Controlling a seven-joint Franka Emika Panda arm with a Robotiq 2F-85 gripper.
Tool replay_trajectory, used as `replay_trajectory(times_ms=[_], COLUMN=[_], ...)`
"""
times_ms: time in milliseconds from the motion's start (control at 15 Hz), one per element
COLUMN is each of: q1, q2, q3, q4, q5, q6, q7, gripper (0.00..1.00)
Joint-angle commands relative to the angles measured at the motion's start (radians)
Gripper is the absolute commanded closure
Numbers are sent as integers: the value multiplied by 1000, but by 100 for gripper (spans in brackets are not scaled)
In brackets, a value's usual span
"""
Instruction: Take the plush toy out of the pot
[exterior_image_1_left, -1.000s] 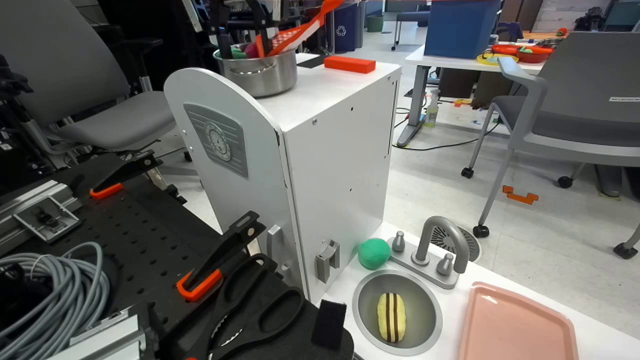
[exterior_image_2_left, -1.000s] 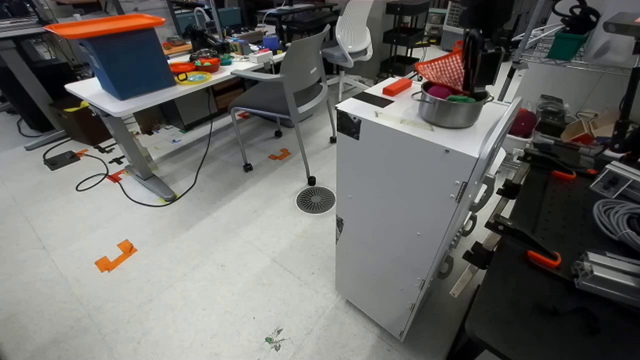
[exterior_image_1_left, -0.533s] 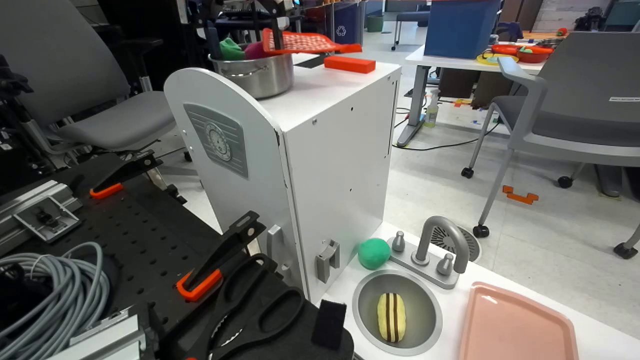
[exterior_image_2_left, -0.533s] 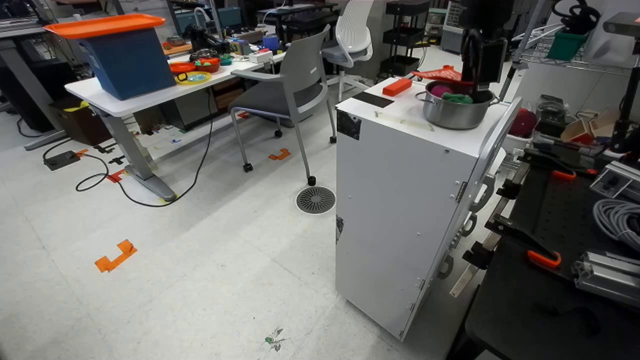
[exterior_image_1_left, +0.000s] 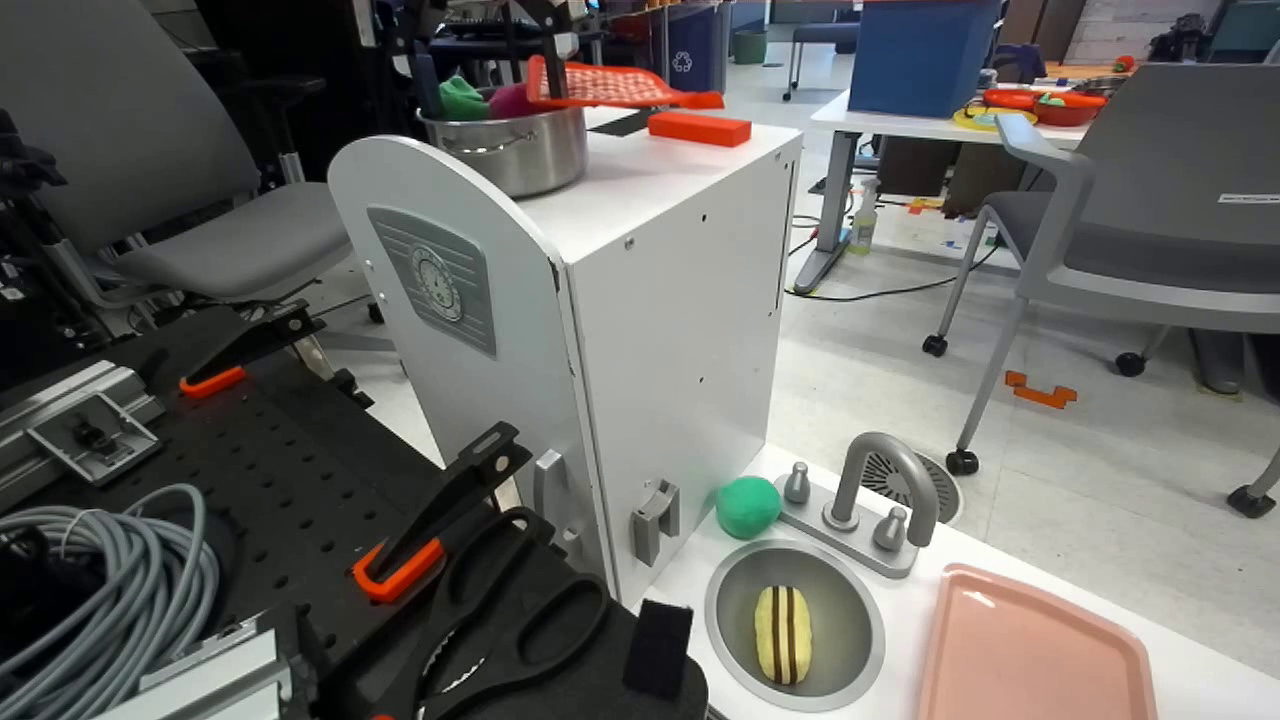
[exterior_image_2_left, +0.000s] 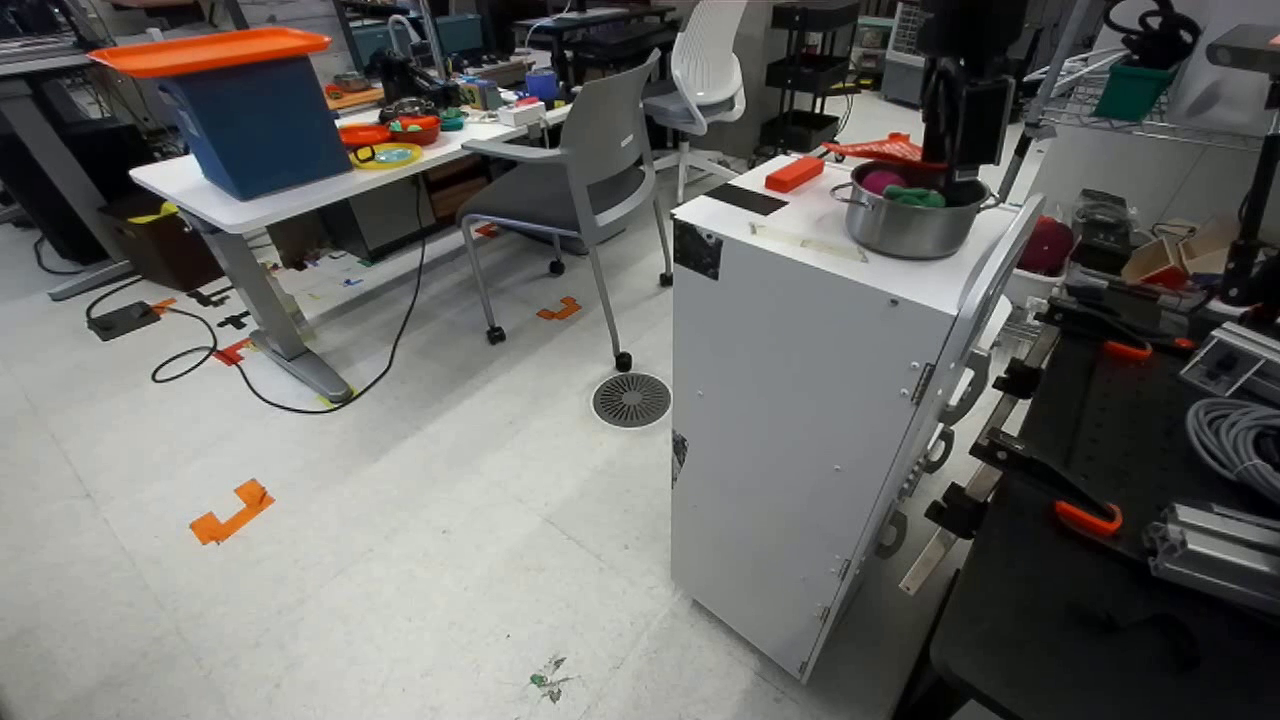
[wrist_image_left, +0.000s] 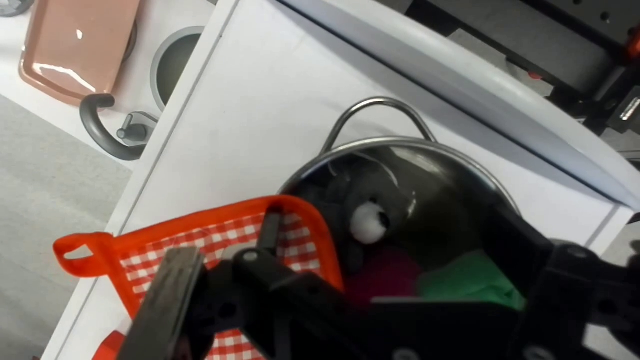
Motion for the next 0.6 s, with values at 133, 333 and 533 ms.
replay_trajectory(times_ms=[133,333,533], q1=[-1,2,3], q2=[-61,-105,-123], q3=[20,28,27], q4=[-15,-29,-23], q5=[17,30,38], q6=[-4,3,-1], q7=[-44,-68,-75], gripper=[0,0,0])
